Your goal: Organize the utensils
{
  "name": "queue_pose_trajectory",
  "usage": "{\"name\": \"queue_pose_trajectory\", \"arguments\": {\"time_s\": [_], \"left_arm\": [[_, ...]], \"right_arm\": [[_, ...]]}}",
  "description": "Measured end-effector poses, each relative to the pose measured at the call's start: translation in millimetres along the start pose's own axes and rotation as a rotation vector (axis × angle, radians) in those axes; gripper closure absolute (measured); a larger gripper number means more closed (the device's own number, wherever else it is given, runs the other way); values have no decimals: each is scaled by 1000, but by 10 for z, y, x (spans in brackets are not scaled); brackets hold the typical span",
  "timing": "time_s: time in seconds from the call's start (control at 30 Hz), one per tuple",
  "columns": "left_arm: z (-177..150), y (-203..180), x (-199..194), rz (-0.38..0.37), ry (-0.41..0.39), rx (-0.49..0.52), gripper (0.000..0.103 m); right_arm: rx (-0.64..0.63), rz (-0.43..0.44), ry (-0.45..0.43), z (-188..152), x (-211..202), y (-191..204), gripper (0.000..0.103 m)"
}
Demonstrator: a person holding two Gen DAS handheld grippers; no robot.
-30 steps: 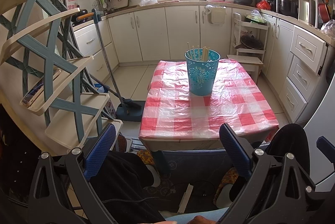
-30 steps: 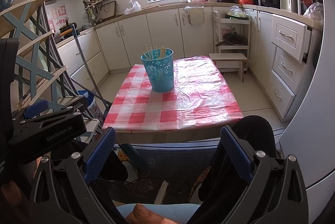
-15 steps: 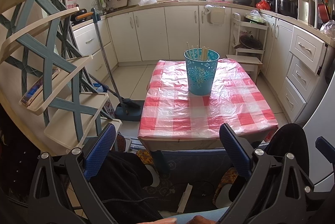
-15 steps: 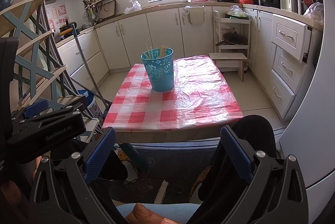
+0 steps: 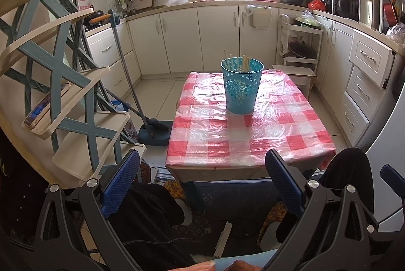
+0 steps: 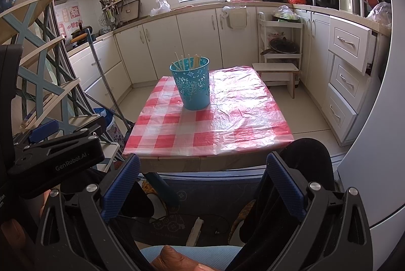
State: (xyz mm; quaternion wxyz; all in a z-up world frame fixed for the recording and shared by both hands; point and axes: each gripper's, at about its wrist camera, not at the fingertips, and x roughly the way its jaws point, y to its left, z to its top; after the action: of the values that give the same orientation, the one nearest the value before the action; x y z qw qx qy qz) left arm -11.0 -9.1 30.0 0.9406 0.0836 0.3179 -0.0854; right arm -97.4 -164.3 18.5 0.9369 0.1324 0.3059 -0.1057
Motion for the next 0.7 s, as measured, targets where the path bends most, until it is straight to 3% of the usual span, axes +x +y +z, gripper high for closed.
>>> {"name": "queue_pose_trajectory", "arguments": {"time_s": [0.7], "left_arm": [[-2,-2,15,-2,1,4,8]], "right_arm": [[-2,0,2,-5,11,24,7]]}}
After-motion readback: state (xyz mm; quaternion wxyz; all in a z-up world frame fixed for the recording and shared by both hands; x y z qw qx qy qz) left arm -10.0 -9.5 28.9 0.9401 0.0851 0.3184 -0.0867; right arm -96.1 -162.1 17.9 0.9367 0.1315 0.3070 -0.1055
